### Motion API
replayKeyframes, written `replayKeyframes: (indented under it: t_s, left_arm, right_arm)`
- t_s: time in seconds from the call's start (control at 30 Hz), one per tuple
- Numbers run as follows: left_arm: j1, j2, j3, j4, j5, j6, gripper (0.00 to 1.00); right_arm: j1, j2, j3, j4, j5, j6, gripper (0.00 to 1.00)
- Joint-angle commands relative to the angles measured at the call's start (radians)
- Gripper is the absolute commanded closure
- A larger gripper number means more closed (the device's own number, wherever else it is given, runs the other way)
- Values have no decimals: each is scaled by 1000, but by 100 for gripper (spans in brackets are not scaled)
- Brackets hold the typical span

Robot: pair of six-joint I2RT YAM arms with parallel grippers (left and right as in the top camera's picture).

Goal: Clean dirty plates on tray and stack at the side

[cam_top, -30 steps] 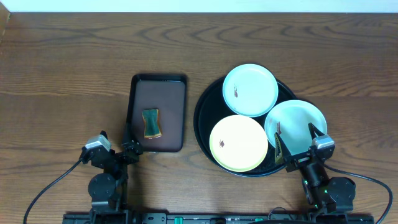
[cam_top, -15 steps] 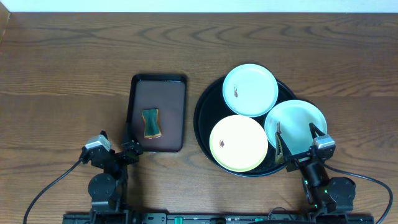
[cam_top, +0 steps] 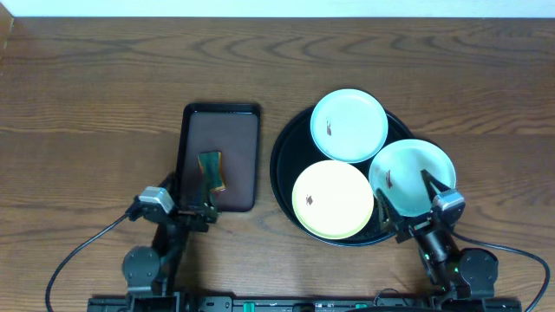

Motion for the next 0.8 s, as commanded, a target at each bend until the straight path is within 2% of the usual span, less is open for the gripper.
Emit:
replayKeyframes:
  t_s: [0.0, 0.1, 0.2, 0.3, 0.37, 0.4, 0.47, 0.6, 0.63, 0.73, 0.77]
  left_arm:
    - [-3, -5, 46, 69, 166, -44, 19]
    - [-3, 35, 171, 2, 150, -49, 19]
    - [-3, 175, 369, -250, 101, -50, 19]
    - [-3, 385, 571, -478, 103, -10, 19]
    - [-3, 608, 749, -676, 103, 17, 19]
    - [-3, 672, 791, -721, 103, 21, 19]
    - [-3, 809, 857, -800, 103, 46, 19]
    - [-3, 947, 863, -826, 129, 30, 19]
    - [-4, 1041, 861, -840, 100, 34, 19]
    - [-4, 1151, 861, -855, 34, 34, 20]
    - [-8, 1201, 861, -858, -10, 34, 24]
  right_arm:
    - [4, -5, 78, -8, -124, 45, 1]
    - [4, 15, 211, -57, -122, 16, 1]
    - [3, 117, 399, -182, -117, -21, 1]
    - [4, 285, 586, -380, -122, -33, 1]
    - [4, 499, 758, -607, -160, -96, 1]
    - [4, 562, 798, -664, -166, -110, 1]
    - [4, 706, 869, -752, -172, -114, 1]
    - [4, 859, 884, -777, -259, -103, 1]
    - [4, 931, 884, -755, -343, -103, 1]
    - [4, 990, 884, -737, -360, -103, 1]
    - [4, 1007, 884, -731, -360, -103, 1]
